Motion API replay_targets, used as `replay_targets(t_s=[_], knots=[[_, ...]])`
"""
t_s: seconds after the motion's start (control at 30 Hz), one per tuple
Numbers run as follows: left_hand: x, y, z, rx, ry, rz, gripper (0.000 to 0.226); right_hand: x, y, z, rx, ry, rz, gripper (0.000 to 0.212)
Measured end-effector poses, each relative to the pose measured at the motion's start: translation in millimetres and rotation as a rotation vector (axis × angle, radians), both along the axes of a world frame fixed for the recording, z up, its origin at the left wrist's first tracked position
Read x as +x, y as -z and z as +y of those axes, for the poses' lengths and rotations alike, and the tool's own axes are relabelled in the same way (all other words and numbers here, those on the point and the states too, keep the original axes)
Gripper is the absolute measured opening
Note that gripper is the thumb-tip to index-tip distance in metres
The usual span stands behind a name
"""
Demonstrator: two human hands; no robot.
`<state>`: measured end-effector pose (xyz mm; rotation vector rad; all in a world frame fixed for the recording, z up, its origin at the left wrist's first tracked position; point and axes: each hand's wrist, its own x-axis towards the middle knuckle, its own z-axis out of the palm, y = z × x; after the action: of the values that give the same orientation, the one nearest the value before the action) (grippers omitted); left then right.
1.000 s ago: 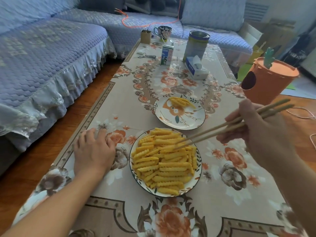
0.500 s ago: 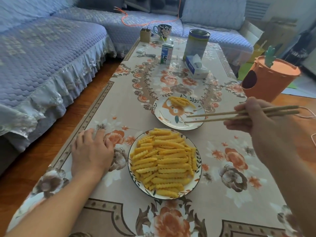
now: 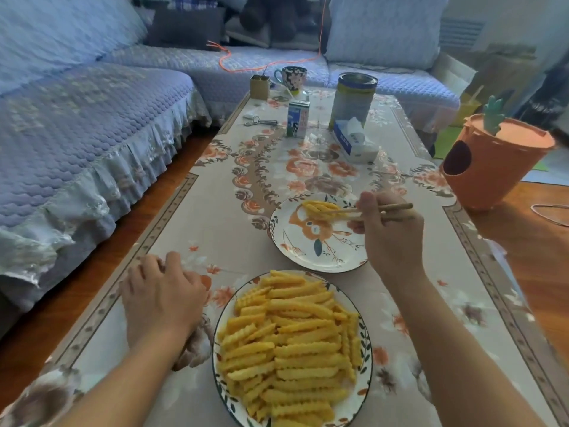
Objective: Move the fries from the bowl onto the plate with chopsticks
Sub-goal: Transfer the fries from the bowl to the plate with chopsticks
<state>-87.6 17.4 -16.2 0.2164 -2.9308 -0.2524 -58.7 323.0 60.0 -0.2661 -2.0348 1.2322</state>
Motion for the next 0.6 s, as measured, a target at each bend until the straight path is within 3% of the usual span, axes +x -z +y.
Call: replay_targets(t_s=[0.17, 0.47, 0.6], knots=[[-4.2, 4.2, 0.0, -0.011, -0.005, 0.024, 0.026, -6.9, 9.4, 5.7, 0.048, -0.032, 0.077, 0.035], [-8.1, 9.3, -1.1, -0.014, -0.009, 0.052, 0.025, -17.8, 20.0, 13.0, 0.053, 0.001, 0.046, 0.037], [-7.9, 7.1, 0.6, -0.001, -0.005, 0.042, 0.026, -4.1, -17.3, 12.2, -0.206, -0.079, 0.091, 0.036]])
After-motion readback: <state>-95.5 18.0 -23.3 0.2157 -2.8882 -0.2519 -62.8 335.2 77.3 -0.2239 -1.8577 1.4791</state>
